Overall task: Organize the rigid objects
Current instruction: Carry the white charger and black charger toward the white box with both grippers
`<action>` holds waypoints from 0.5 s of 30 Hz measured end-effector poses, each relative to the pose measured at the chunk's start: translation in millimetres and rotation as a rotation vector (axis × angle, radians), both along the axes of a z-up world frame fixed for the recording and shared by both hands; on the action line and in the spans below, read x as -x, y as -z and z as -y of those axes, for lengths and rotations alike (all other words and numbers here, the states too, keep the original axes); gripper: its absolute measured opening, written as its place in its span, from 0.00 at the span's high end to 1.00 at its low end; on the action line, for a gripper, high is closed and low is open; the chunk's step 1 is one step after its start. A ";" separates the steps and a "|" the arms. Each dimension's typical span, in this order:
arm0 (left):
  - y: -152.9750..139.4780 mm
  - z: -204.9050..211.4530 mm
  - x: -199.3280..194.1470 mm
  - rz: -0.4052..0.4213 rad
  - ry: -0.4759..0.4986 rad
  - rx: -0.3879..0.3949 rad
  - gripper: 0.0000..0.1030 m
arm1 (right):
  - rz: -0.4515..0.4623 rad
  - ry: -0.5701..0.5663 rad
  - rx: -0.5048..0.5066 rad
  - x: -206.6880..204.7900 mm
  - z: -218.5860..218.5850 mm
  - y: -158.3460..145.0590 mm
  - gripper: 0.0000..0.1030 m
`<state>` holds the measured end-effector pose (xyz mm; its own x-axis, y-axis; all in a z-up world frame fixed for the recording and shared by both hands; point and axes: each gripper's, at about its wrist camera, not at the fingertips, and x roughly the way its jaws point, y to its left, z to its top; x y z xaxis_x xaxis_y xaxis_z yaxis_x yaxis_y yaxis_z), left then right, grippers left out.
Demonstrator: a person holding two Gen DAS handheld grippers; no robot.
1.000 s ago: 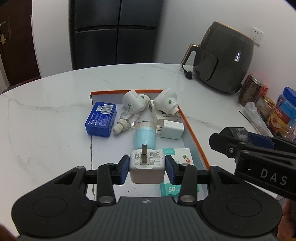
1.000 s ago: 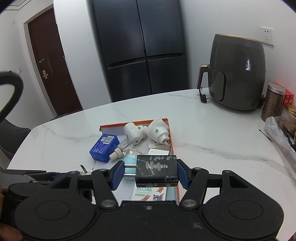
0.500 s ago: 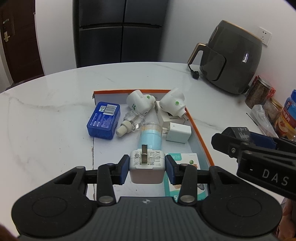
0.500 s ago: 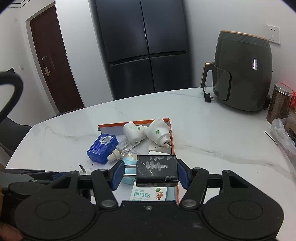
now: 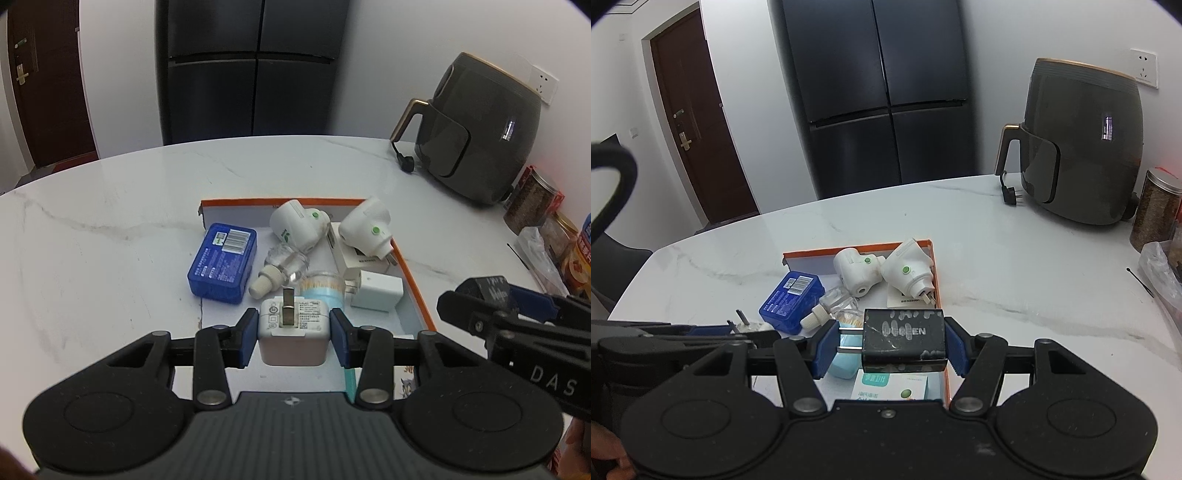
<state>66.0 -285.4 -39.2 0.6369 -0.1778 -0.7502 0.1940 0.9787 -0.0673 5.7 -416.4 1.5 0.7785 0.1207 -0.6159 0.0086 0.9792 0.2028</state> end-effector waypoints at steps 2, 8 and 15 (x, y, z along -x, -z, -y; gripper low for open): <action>0.2 0.0 -2.6 -0.001 0.001 0.001 0.59 | -0.005 -0.001 -0.001 -2.0 -0.4 2.1 0.30; 2.9 0.1 -10.9 -0.008 0.005 -0.003 0.59 | -0.024 -0.009 -0.005 -10.3 -2.0 9.3 0.30; 6.2 1.6 -22.3 -0.015 0.008 -0.007 0.59 | -0.042 -0.009 -0.008 -22.3 -2.9 17.5 0.30</action>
